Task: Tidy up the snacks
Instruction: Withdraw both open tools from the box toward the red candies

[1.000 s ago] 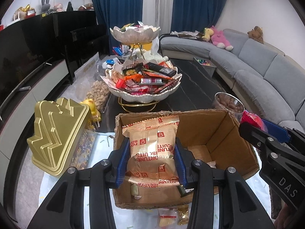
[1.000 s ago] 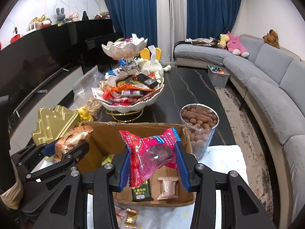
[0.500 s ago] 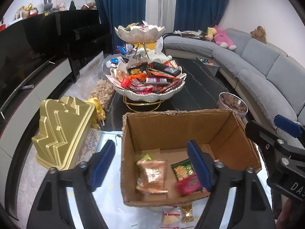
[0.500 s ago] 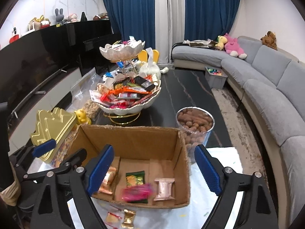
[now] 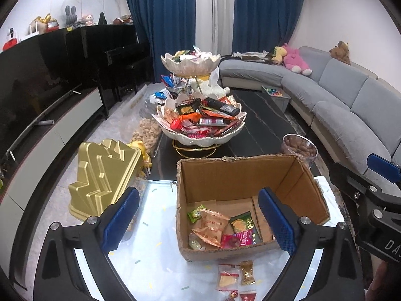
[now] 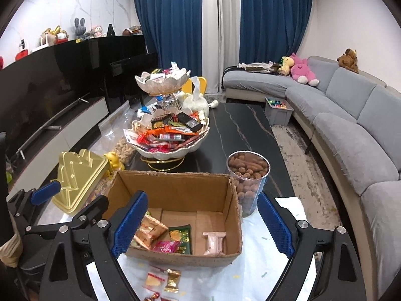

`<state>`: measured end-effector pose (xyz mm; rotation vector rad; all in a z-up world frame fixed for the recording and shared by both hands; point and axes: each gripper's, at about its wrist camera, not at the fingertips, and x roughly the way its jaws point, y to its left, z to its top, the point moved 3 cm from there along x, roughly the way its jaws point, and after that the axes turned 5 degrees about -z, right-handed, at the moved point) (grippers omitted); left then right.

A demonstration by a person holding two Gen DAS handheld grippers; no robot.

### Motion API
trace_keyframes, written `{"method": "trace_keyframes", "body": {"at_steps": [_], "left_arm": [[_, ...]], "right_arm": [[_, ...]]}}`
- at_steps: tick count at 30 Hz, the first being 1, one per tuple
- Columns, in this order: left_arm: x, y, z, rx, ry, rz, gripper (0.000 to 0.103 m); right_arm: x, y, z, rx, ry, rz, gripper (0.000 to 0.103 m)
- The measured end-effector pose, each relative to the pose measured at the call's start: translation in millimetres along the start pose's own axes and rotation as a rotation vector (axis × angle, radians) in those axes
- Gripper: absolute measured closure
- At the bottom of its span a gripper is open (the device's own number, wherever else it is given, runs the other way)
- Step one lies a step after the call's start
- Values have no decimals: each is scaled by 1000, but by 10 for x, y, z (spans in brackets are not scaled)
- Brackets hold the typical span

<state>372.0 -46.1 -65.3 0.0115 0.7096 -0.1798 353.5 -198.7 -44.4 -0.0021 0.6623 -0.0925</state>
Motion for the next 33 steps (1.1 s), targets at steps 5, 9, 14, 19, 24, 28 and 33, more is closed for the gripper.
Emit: {"method": "trace_keyframes", "body": {"at_steps": [5, 9, 14, 19, 24, 28, 33], "left_arm": [[-184, -9, 5, 8, -24, 3, 6], [-322, -6, 8, 11, -40, 3, 6], [-497, -7, -13, 17, -57, 7, 6], [-618, -17, -83, 25, -67, 11, 6], [-700, -23, -156, 36, -69, 14, 6], [-775, -29, -229, 46, -75, 18, 6], [-806, -46, -351, 73, -74, 36, 6]], "right_arm": [[-190, -10, 11, 3, -22, -4, 13], [-318, -4, 16, 4, -37, -6, 13], [-483, -4, -18, 3, -52, -7, 13], [-609, -14, -98, 2, -58, -9, 13], [-691, -8, -186, -1, -59, -12, 13], [-756, -5, -253, -3, -63, -14, 13], [-805, 13, -355, -7, -59, -19, 13]]}}
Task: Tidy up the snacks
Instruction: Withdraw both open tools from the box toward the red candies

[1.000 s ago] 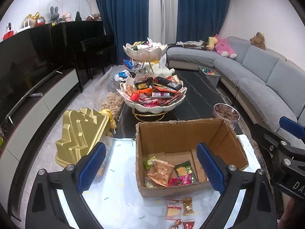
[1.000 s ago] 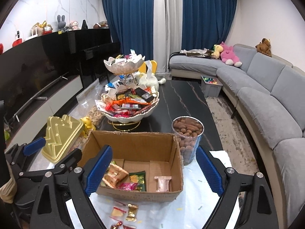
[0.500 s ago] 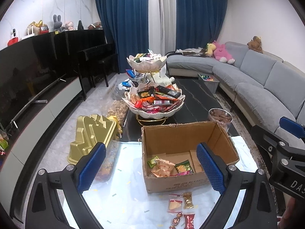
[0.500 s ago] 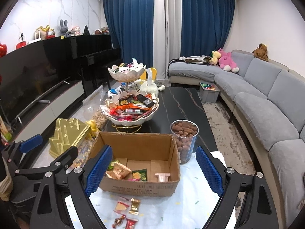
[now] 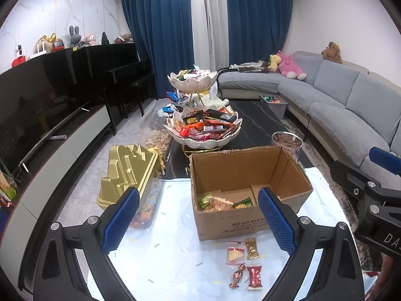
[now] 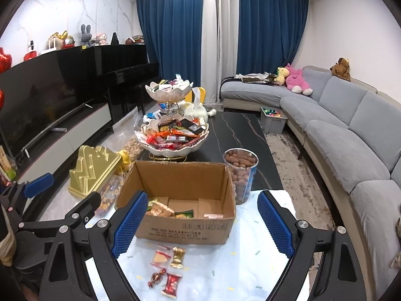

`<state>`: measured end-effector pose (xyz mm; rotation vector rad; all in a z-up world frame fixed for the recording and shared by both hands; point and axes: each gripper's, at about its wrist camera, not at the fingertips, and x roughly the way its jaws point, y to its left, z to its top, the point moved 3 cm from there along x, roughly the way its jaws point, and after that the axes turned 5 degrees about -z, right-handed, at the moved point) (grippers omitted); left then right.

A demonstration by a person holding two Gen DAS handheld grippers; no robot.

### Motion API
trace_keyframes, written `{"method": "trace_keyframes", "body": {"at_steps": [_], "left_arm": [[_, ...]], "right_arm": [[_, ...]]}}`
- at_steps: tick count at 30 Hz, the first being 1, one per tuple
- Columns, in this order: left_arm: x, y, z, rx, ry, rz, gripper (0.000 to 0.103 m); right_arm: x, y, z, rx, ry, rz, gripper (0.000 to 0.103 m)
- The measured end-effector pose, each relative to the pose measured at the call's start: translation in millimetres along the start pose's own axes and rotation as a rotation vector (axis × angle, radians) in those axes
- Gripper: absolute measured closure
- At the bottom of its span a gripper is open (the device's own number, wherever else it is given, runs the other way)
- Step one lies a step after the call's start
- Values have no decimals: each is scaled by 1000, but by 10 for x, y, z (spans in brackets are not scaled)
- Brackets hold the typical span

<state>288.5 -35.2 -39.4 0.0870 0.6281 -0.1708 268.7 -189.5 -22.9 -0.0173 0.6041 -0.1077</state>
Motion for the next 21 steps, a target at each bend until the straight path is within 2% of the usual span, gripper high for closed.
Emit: {"method": "trace_keyframes", "body": {"at_steps": [11, 21], "left_arm": [[-57, 5, -281, 24, 8, 13, 7], [35, 3, -652, 50, 59, -6, 11]], "right_arm": [[-60, 60, -258, -13, 20, -13, 13], [-30, 102, -555, -23, 56, -20, 13]]}}
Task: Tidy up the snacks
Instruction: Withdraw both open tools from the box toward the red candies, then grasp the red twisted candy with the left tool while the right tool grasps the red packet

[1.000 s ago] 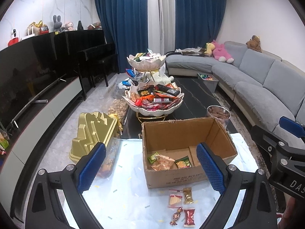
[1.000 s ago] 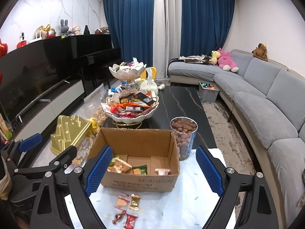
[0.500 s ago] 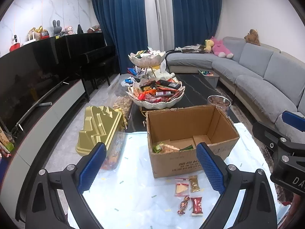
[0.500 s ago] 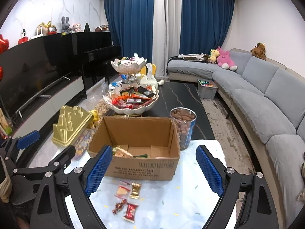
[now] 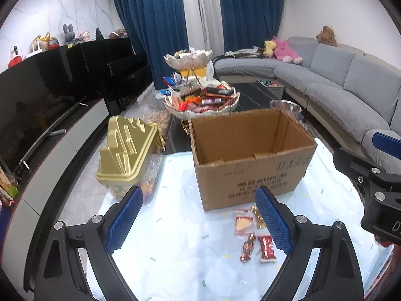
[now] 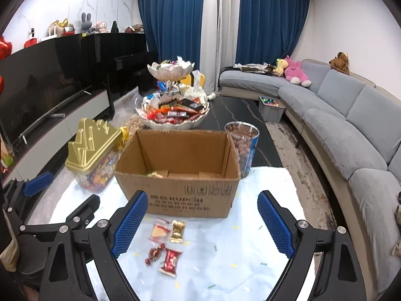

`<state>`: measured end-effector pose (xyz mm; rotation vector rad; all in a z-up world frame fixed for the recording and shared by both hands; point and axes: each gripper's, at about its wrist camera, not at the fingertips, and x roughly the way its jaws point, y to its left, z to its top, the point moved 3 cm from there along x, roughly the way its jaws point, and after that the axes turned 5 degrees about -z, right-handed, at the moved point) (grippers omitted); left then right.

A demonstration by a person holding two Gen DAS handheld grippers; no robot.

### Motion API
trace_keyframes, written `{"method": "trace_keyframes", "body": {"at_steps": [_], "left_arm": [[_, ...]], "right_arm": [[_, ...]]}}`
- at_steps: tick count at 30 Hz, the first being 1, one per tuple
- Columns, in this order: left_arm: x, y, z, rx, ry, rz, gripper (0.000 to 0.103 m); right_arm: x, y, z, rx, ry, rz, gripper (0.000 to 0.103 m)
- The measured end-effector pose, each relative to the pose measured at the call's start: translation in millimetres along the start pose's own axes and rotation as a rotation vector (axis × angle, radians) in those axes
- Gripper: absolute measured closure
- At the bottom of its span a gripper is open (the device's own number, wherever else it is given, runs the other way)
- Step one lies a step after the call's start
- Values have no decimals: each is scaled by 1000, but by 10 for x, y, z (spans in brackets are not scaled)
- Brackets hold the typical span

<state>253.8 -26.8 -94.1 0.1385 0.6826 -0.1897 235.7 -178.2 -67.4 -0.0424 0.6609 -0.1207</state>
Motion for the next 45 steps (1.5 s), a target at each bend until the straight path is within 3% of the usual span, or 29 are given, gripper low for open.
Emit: {"method": "trace_keyframes", "body": {"at_steps": [12, 26, 30, 45], "left_arm": [[194, -106, -483, 54, 53, -49, 18], [388, -254, -920, 89, 50, -151, 23], [483, -320, -1036, 112, 61, -187, 24], [840, -456, -1250, 145, 111, -255, 44]], "right_arm": [[101, 130, -428, -33, 34, -14, 13], [327, 168, -882, -17, 82, 2, 14], [409, 188, -983, -25, 99, 9, 20], [846, 302, -1281, -22, 225, 77, 33]]}}
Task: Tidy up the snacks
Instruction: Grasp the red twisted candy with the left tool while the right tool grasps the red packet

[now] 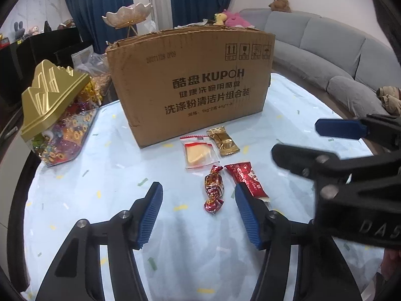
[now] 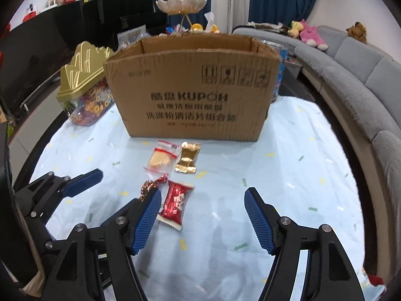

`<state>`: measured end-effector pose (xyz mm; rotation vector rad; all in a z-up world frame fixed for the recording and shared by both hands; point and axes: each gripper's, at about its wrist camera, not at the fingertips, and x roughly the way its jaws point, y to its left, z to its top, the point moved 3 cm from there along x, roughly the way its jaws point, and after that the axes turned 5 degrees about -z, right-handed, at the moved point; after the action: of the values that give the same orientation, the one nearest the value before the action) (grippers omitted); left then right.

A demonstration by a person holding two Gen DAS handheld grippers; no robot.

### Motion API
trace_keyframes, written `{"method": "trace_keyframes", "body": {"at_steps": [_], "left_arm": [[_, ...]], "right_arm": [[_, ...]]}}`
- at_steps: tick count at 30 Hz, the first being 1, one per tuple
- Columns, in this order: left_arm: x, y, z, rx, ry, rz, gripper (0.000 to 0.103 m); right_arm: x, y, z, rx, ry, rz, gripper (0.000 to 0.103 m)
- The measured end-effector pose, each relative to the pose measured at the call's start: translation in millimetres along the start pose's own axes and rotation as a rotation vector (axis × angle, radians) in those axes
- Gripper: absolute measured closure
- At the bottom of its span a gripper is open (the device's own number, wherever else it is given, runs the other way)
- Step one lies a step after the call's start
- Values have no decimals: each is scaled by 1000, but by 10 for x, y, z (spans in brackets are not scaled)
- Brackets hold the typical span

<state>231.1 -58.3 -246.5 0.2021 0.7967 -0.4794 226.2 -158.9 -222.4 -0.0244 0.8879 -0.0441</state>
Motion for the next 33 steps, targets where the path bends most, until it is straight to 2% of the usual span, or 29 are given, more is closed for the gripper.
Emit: {"method": "trace_keyframes", "body": {"at_steps": [3, 9, 15, 19, 27, 29, 31, 33], "left_arm": [[63, 1, -3, -2, 2, -19, 45], [168, 28, -27, -10, 19, -45, 52], [234, 46, -18, -19, 27, -65, 56], [278, 52, -23, -30, 40, -94, 57], [430, 47, 2, -41, 67, -119, 69], [472, 53, 9, -42, 81, -130, 78], [495, 53, 3, -44, 85, -130, 81], [498, 56, -5, -48, 92, -135, 82]], "right_arm": [[112, 31, -21, -6, 46, 22, 42], [318, 58, -56, 0, 128, 60, 44], [445, 114, -39, -4, 170, 88, 47], [550, 168, -15, -6, 202, 111, 56], [745, 227, 27, -3, 259, 131, 61], [782, 257, 42, -4, 277, 145, 61], [818, 278, 49, -6, 294, 154, 61], [851, 302, 45, -2, 303, 170, 66]]}}
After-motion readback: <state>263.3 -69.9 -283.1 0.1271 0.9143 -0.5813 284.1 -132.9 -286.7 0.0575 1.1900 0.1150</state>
